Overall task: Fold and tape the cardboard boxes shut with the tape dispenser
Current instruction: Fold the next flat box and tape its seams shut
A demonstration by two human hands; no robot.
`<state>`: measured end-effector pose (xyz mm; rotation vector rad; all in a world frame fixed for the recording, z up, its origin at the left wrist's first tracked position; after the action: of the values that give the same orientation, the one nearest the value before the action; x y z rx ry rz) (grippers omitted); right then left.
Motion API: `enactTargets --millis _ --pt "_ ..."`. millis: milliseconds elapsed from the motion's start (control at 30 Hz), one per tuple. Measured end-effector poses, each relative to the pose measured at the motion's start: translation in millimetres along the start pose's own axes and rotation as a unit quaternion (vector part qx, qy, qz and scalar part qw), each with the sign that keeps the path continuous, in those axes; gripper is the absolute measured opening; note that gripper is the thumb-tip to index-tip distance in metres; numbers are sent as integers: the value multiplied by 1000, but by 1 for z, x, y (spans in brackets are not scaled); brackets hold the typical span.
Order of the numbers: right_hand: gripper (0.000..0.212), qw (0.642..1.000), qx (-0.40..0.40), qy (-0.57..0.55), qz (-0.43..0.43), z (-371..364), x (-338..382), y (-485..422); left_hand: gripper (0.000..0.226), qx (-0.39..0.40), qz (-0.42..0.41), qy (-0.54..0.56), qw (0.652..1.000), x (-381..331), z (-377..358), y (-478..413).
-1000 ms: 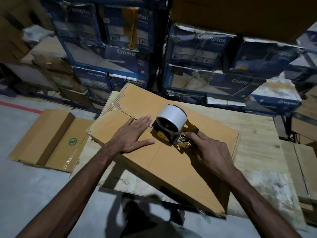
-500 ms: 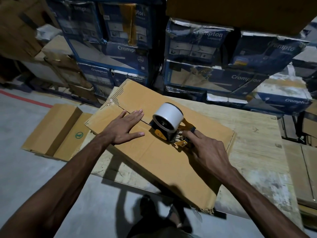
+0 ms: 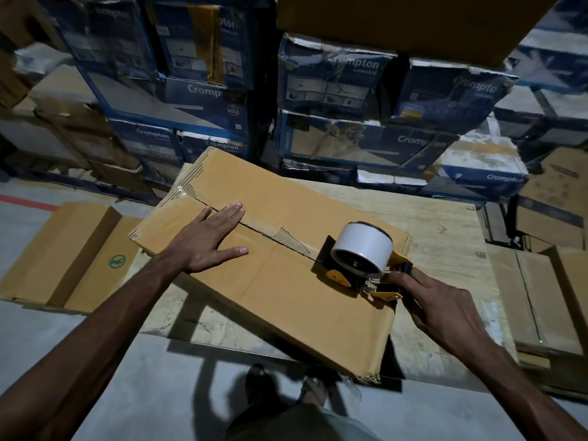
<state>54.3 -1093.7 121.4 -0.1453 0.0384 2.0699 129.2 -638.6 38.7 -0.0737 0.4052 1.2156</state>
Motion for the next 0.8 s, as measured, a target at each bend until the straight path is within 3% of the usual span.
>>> enactTargets --millis 167,333,567,667,800 --pt "65 1000 -22 -12 -8 -3 -9 18 94 -8 -9 -2 1000 -1 -2 1" --pt "65 1000 -15 -22 -16 -13 -8 19 101 13 -24 -16 999 -16 -3 2" --pt "65 999 -22 -26 -15 -18 -7 20 108 85 -112 30 990 -147 -53 -8" --pt "66 999 -17 -32 -12 -23 -10 21 107 75 -128 45 988 -197 -74 -11" --pt "68 999 -22 -49 -11 -37 -9 21 99 44 -126 63 989 -207 -82 -13"
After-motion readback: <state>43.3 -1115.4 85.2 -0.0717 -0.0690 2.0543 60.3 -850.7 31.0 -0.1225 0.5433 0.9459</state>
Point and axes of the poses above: each hand's wrist, its own y-axis away from the middle knuckle, its own z-axis out of the back of the hand, x = y × z, the point moved 4 cm from there along -y, towards the middle knuckle, and after that the axes turned 13 degrees about y, right-handed, at the moved point
